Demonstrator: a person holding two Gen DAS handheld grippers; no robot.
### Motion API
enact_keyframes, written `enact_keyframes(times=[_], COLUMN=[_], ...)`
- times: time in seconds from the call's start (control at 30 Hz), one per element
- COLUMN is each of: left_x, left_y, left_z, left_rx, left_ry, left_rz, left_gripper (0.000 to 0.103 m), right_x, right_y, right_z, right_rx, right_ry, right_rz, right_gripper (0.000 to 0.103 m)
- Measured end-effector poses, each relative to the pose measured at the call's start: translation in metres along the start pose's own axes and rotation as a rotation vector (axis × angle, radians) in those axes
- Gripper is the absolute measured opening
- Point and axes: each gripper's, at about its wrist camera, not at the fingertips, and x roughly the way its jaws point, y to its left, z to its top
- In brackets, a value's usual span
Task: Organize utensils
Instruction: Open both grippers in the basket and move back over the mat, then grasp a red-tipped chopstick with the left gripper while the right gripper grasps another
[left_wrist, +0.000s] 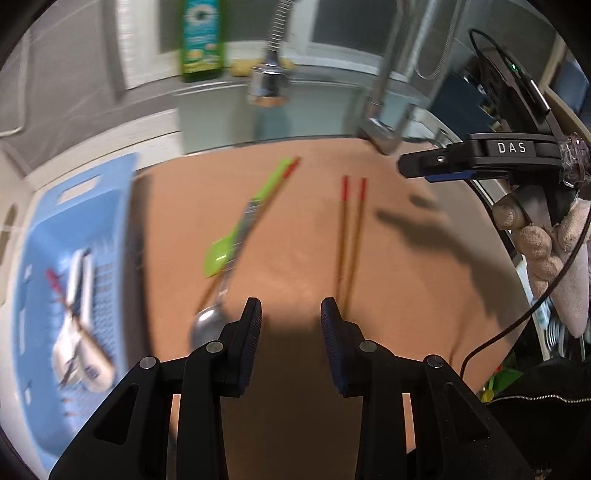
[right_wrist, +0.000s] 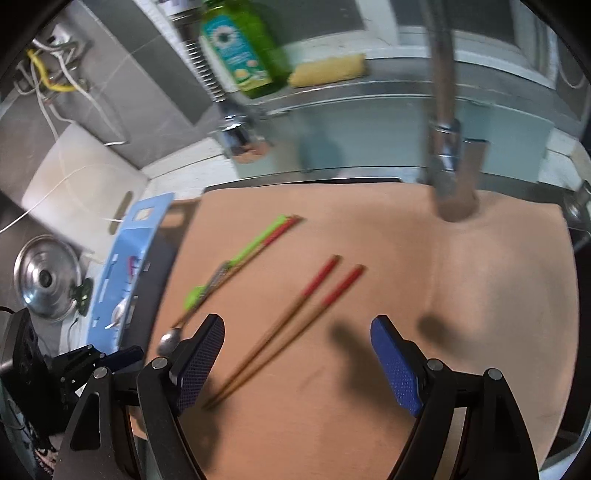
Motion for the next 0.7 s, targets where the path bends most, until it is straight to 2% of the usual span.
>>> enact_keyframes(times=[0.07, 0.17, 0.3, 0.4, 0.5, 0.7], left_x=[0.012, 0.033, 0.049, 0.057, 0.064, 0.076], left_y=[-0.007, -0.017, -0.024, -0.029, -0.031, -0.036], left_z=[0.008, 0.019, 0.03, 0.036, 0.04, 0.044], left_rx=[0.021, 0.043, 0.066, 0.087, 0.098, 0.139], left_ry=[0.012, 0.041, 0.064, 0.075, 0.086, 0.107], left_rz=[-0.014, -0.048, -0.063, -0.066, -0.062, -0.038], left_gripper=[0.032, 0.032, 0.032, 0.031, 0.024, 0.02], right_x=[0.004, 0.014, 0.031, 0.041, 0.05, 0.065], right_y=[-0.004, -0.012, -0.015, -0.013, -0.013, -0.017], right_z=[-0.001, -0.002, -0.001, 0.0, 0.001, -0.001], right_rx=[0.02, 0.069, 0.113, 0.134, 0.156, 0.219], right_ry=[0.019, 0.065, 0.117, 0.135, 0.151, 0.185], right_rz=[-0.003, 0.002, 0.009, 0.003, -0.019, -0.039], right_gripper=[0.076, 0.057, 0.04, 0.039, 0.039, 0.034])
